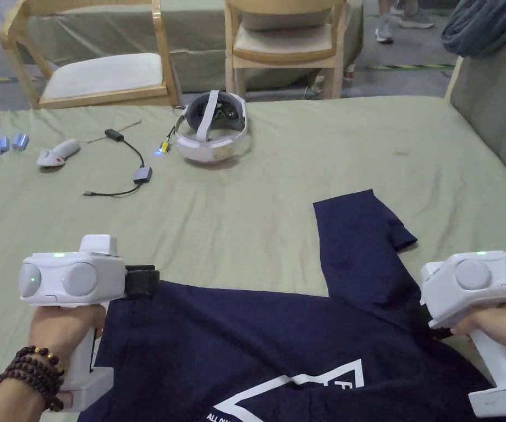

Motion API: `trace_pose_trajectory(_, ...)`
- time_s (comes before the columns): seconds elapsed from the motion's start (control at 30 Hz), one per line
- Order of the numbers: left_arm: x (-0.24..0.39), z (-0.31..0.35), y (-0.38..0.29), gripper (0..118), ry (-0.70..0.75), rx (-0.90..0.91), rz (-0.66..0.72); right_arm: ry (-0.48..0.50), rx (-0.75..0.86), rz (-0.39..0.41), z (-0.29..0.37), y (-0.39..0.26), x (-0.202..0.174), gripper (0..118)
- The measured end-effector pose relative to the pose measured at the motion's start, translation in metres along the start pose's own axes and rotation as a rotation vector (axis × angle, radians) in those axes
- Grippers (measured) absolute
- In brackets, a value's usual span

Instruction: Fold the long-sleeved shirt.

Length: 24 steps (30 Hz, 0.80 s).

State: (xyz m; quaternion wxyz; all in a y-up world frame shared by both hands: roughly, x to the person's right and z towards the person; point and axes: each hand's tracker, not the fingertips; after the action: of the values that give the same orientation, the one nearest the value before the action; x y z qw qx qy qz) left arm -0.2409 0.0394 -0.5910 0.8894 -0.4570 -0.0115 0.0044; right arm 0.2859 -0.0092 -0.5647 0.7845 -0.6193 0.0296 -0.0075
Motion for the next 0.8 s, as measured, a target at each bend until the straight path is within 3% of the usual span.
trace_pose_trajectory(0.2,0.004,-0.06,0.006,93,0.017,-0.164,-0.062,0.001,-0.009,0.029,0.003,-0.005,-0.005,5)
trace_pose_trajectory(0.33,0.018,-0.049,-0.012,77,0.021,-0.109,-0.077,-0.005,-0.001,0.015,0.008,-0.011,-0.009,5)
trace_pose_trajectory(0.37,0.017,-0.041,-0.015,63,-0.01,-0.098,-0.072,-0.008,-0.001,0.019,0.009,-0.012,-0.01,5)
trace_pose_trajectory(0.4,0.017,-0.029,-0.016,25,-0.025,-0.104,-0.078,-0.014,0.001,0.05,0.014,-0.012,-0.012,5)
trace_pose_trajectory(0.43,0.017,-0.023,-0.015,9,-0.044,-0.117,-0.076,-0.016,0.002,0.081,0.014,-0.006,-0.009,5)
trace_pose_trajectory(0.5,0.012,-0.006,-0.007,9,-0.131,-0.151,-0.012,-0.021,0.027,0.103,0.035,-0.004,-0.009,4)
trace_pose_trajectory(0.57,0.009,0.026,0.01,9,-0.095,-0.06,0.018,0.005,0.1,0.112,0.077,0.0,-0.009,4)
trace_pose_trajectory(0.67,-0.003,0.082,0.044,9,-0.263,0.105,0.057,0.087,0.181,0.153,0.151,0.019,-0.006,4)
trace_pose_trajectory(0.8,-0.013,0.17,0.118,9,-0.271,0.337,0.049,-0.061,0.386,0.265,0.278,0.065,-0.011,4)
